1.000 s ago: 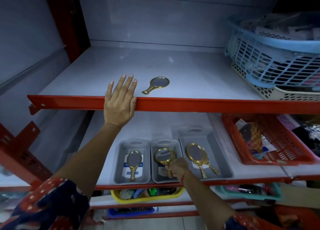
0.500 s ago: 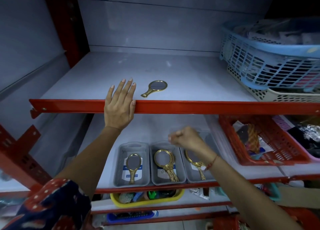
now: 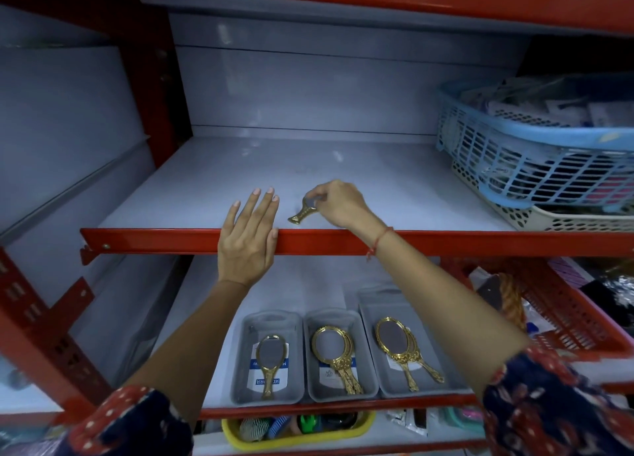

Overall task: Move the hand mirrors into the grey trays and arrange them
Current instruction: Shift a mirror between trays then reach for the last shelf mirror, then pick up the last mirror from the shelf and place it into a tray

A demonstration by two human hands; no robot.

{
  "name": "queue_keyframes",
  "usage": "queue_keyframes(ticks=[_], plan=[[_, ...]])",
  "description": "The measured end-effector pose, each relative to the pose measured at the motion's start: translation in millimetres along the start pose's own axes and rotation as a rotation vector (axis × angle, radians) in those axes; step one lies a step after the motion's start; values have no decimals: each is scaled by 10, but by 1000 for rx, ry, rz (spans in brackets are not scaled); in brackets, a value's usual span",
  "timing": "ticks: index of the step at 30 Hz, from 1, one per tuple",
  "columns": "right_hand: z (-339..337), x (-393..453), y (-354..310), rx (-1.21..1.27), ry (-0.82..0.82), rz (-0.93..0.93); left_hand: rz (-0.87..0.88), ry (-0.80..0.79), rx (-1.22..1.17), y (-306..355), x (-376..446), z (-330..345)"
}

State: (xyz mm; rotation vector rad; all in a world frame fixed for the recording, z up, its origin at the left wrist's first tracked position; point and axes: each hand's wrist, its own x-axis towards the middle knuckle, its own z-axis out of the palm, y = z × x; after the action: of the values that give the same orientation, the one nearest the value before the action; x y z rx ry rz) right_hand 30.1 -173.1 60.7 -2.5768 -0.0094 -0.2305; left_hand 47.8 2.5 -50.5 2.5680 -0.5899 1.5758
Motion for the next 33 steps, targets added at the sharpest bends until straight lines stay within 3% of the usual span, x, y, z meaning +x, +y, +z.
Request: queue_keyframes(ticks=[5, 8, 13, 19, 26, 33], plan=[[174, 156, -58, -224, -178, -109, 13, 10, 10, -5, 2, 15], [147, 145, 26, -221, -126, -85, 16, 17, 18, -9, -1, 29], [-102, 124, 302, -176, -14, 111, 11, 19, 26, -5, -3, 40], [-340, 169, 526, -221, -74, 234, -1, 5, 8, 4, -3, 26], [-423, 255, 561, -135, -265, 312, -17, -34, -14, 18, -5, -52], [-486, 214, 685, 102, -266, 373, -34, -80, -44, 54, 7, -129]])
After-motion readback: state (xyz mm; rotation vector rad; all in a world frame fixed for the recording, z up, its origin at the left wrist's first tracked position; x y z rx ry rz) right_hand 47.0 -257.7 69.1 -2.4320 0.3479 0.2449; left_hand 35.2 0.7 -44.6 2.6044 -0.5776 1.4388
